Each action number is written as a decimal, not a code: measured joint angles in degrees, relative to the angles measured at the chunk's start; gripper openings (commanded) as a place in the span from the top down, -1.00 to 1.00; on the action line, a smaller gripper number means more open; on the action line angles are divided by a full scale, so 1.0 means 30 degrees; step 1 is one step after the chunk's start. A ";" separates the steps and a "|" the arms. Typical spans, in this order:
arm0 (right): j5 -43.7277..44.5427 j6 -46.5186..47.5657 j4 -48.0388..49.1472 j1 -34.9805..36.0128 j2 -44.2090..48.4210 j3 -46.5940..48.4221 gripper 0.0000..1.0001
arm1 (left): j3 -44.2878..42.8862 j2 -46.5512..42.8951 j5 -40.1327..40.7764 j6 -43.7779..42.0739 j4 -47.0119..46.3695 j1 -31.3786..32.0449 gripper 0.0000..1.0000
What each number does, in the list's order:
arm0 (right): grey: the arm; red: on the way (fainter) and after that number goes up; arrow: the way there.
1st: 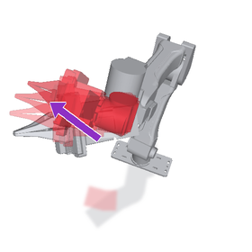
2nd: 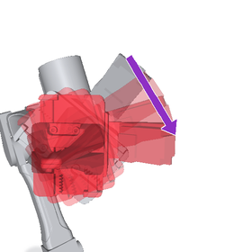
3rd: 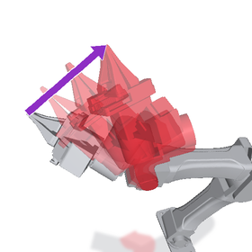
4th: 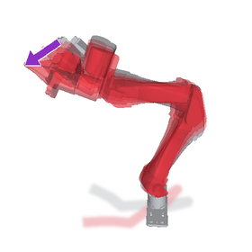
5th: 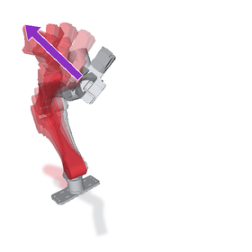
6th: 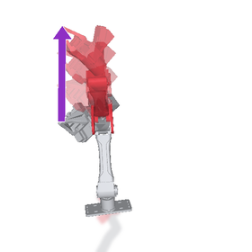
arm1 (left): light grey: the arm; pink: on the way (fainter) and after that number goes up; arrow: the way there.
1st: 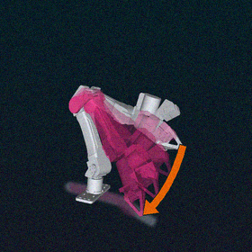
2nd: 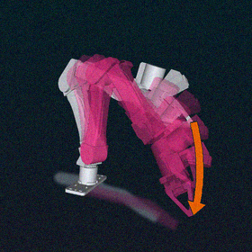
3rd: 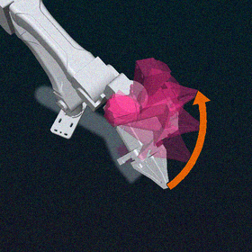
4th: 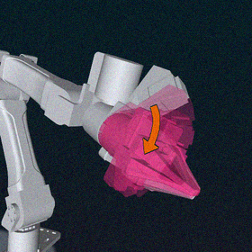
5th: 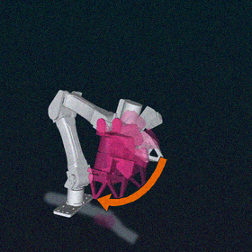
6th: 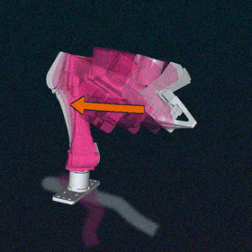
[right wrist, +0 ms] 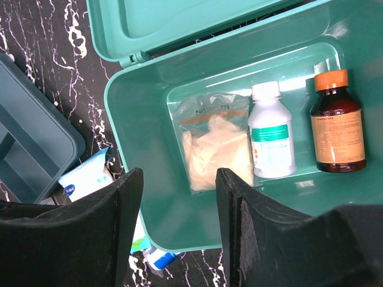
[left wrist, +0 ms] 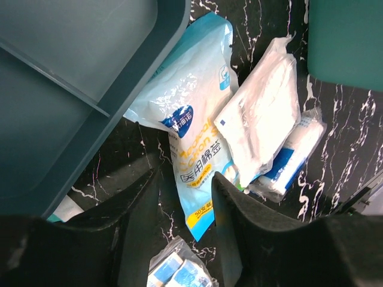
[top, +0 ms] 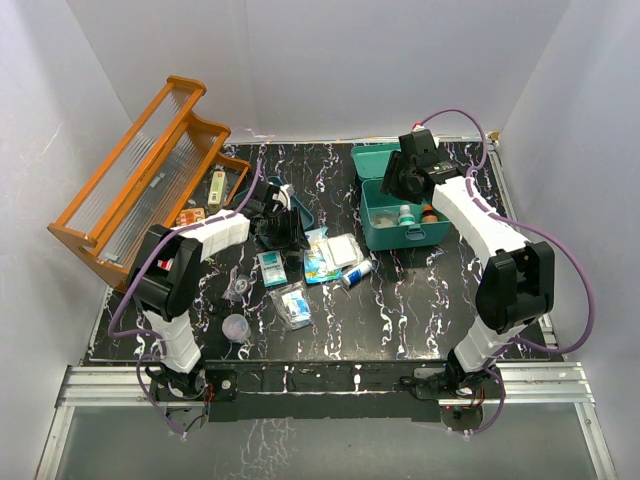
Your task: Organize the medicine kit
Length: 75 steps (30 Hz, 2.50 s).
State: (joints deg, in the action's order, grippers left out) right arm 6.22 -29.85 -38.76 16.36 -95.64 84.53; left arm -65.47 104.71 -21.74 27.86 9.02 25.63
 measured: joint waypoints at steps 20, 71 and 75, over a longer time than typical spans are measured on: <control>0.0138 0.0925 0.0605 -0.0044 0.2324 -0.1574 -0.02 | -0.0882 0.1872 0.0903 0.1836 -0.0393 0.0036 1.00; -1.9088 -0.0153 1.2072 0.1158 0.2339 -0.3096 0.84 | -0.4102 -0.6805 -0.4459 -0.1107 -0.2623 0.0036 0.95; -1.9343 -0.0393 1.2444 0.1173 0.2339 -0.3096 1.00 | -0.4102 -0.6834 -0.3891 -0.0984 -0.2703 0.0036 0.31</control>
State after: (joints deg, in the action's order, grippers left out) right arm -51.81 -31.03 -1.43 19.88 -88.62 75.24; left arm -77.78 84.20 -33.41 24.91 0.91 25.74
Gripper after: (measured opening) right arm 0.064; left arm 0.166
